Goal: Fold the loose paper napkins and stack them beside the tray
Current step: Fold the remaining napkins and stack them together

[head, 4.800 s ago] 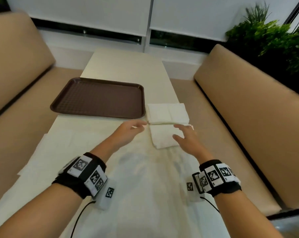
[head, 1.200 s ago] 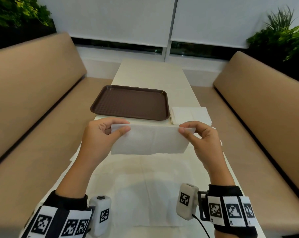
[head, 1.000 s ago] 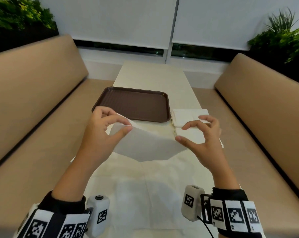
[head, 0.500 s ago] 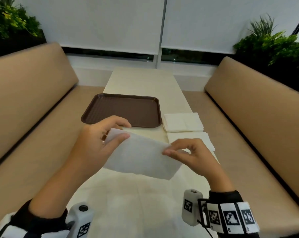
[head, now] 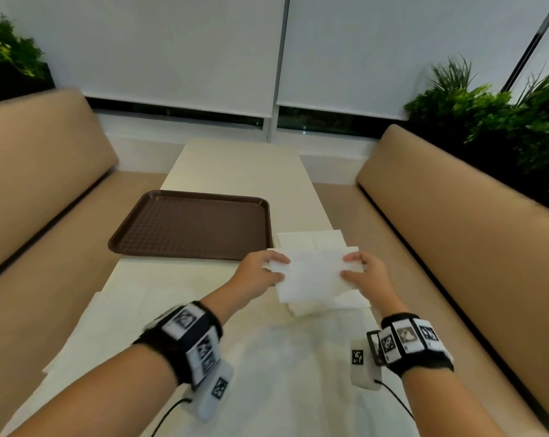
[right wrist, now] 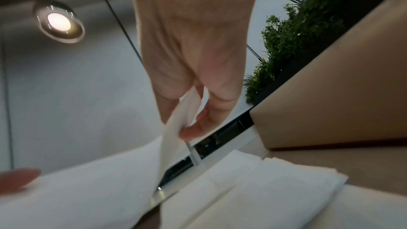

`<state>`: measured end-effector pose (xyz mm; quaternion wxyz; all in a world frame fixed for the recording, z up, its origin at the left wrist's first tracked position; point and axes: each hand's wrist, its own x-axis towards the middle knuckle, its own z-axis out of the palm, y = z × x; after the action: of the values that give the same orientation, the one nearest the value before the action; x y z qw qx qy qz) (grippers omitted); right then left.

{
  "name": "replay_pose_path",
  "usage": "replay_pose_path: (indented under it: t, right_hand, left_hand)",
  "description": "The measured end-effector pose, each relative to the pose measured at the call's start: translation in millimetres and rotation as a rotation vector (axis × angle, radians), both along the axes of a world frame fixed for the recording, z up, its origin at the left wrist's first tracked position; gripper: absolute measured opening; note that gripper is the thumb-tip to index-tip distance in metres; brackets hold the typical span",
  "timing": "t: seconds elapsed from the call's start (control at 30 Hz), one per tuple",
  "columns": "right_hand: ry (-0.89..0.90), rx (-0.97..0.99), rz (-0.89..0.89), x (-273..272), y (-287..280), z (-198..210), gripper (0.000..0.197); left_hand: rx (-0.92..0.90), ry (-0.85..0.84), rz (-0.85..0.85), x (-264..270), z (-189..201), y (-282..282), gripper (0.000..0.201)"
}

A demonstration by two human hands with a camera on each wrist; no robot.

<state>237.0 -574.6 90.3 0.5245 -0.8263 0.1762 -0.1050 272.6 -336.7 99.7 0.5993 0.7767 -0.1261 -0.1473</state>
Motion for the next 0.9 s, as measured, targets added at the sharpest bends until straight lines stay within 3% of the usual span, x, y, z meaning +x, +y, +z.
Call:
replay_pose_path:
  t: [0.1, 0.17, 0.27, 0.43, 0.53, 0.63, 0.7, 0.77, 0.9]
  right_hand:
    - [0.098, -0.144, -0.120, 29, -26, -18, 0.018]
    - [0.208, -0.275, -0.107, 38, -38, -35, 0.024]
    - [0.319, -0.487, -0.017, 40, -42, -57, 0.039]
    - [0.515, -0.710, 0.035, 27, -32, -70, 0.040]
    - [0.469, -0.723, -0.034, 18, -21, -54, 0.041]
    - [0.263, -0.675, -0.020, 4, 4, -32, 0.038]
    - [0.203, -0.621, 0.127, -12, 31, -24, 0.032]
    - [0.246, -0.563, 0.321, -32, 62, -22, 0.030]
    - [0.420, -0.582, 0.522, -65, 121, -32, 0.052]
  left_hand:
    - [0.108, 0.010, 0.095, 28, -32, -41, 0.021]
    - [0.225, -0.009, 0.103, 39, -56, -57, 0.027]
    - [0.363, 0.016, 0.067, 46, -82, -70, 0.033]
    - [0.766, -0.015, -0.066, 38, -90, -72, 0.039]
    - [0.682, -0.057, -0.097, 33, -69, -61, 0.036]
    - [0.387, -0.056, -0.067, 22, -30, -27, 0.029]
    - [0.214, -0.063, -0.076, 1, -5, 11, 0.020]
    - [0.183, -0.104, -0.059, -28, 13, 55, 0.016]
    - [0.198, -0.121, 0.045, -95, 13, 138, 0.016]
